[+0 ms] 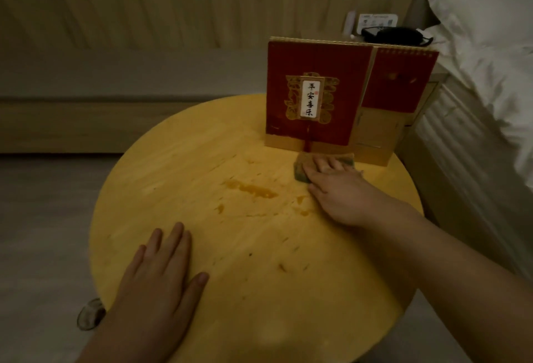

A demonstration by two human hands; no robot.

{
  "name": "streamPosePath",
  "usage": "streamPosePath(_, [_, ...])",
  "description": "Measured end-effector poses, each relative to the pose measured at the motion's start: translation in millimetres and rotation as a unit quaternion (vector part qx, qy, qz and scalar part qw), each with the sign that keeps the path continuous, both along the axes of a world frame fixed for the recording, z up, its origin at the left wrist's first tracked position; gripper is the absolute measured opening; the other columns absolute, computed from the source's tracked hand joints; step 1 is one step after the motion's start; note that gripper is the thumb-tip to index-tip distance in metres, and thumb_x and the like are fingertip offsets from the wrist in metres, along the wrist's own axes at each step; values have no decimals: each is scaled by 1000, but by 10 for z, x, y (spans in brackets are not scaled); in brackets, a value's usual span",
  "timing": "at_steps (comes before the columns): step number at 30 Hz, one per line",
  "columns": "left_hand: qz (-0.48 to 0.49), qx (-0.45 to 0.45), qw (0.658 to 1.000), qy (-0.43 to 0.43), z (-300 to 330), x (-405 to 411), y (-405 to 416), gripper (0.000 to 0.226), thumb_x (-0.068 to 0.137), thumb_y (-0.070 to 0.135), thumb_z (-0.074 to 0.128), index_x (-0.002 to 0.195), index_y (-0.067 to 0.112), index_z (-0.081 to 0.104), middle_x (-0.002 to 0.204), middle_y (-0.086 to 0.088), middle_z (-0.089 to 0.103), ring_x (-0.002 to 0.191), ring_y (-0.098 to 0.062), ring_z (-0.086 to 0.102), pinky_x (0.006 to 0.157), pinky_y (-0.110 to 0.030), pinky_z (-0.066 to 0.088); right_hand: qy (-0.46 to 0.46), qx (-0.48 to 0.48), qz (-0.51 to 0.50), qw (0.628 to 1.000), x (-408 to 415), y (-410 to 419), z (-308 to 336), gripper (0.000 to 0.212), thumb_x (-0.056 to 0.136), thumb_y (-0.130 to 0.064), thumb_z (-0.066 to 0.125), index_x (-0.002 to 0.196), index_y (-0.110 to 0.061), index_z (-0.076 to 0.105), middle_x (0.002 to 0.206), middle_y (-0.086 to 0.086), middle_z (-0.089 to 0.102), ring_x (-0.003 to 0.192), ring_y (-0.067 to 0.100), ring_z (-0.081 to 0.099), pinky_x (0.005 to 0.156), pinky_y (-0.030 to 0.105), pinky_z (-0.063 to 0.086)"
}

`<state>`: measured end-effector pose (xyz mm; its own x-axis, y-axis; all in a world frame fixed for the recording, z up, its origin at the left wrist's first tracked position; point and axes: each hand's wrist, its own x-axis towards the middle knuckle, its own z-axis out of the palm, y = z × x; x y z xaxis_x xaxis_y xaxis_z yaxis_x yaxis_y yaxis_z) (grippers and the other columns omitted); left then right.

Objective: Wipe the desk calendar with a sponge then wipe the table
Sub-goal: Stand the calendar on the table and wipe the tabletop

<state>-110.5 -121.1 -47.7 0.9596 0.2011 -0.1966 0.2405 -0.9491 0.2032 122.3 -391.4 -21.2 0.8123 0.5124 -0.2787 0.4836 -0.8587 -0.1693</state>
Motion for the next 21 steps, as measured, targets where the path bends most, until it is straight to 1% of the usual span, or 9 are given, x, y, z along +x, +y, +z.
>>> streamPosePath(4, [-14, 12, 1000, -19, -79, -40, 39, 93, 66, 85, -34, 144, 34, -35, 155, 18, -37, 148, -9, -24, 124, -35, -6, 50, 4, 19, 999, -513, -62, 78, 61, 114, -46, 22, 168, -34, -4, 178, -4, -10, 164, 26, -9, 129, 54, -1])
streamPosePath(8, [-21, 16, 999, -26, -114, -28, 29, 99, 64, 82, -38, 147, 29, -32, 158, 13, -35, 153, -15, -22, 123, -37, -7, 85, -33, 36, 995, -1231, -176, 121, 62, 110, -54, 7, 168, -37, -7, 177, -7, -14, 164, 23, -10, 130, 44, -4])
streamPosePath(10, [-23, 20, 999, -21, -107, -33, 16, 103, 66, 80, -37, 154, 26, -25, 161, 10, -31, 156, -19, -18, 124, -37, -6, 67, -53, 77, 993, -1531, -174, 142, 84, 93, -60, -22, 169, -36, 5, 178, 0, -6, 164, 29, 4, 130, 39, 5])
streamPosePath(11, [-24, 23, 999, -17, -99, -33, 9, 104, 67, 79, -38, 155, 25, -23, 161, 10, -30, 156, -20, -17, 124, -38, -6, 20, -69, 101, 992, -1606, -159, 175, 94, 92, -57, -26, 167, -33, 24, 177, 5, 13, 160, 33, 24, 128, 38, 19])
streamPosePath(12, [-25, 29, 999, -15, -99, -37, 2, 104, 66, 78, -39, 154, 25, -25, 161, 9, -31, 155, -20, -19, 124, -37, -7, -35, -77, 99, 991, -1645, -139, 218, 89, 101, -51, -20, 161, -30, 42, 171, 8, 33, 152, 35, 42, 122, 37, 32])
streamPosePath(13, [-26, 32, 999, -16, -102, -37, -2, 102, 65, 78, -40, 152, 25, -28, 160, 9, -32, 154, -19, -21, 123, -37, -9, -43, -70, 86, 993, -1653, -108, 252, 73, 109, -48, -7, 161, -31, 43, 170, 7, 34, 152, 35, 43, 122, 35, 30])
streamPosePath(15, [-27, 28, 999, -16, -106, -30, -5, 105, 62, 78, -42, 151, 24, -29, 160, 9, -33, 149, -16, -26, 122, -36, -10, 40, -39, 66, 996, -1512, -66, 183, 58, 113, -49, 13, 169, -36, 6, 179, -2, -2, 164, 28, 4, 126, 34, -2])
streamPosePath(17, [-28, 31, 999, -11, -86, -24, -13, 113, 59, 78, -43, 156, 24, -23, 158, 9, -33, 146, -14, -28, 121, -35, -10, 36, -23, 53, 998, -1264, 91, 74, 63, 112, -51, 18, 167, -36, -8, 177, -7, -12, 163, 23, -10, 123, 38, -13])
streamPosePath(21, [-25, 50, 998, 3, -48, -18, -47, 111, 59, 80, -40, 154, 25, -30, 157, 8, -40, 142, -15, -34, 121, -36, -12, 18, 7, 19, 1000, -477, 772, 46, 62, 113, -47, 24, 169, -32, 1, 178, 5, -13, 163, 36, -2, 129, 57, 1])
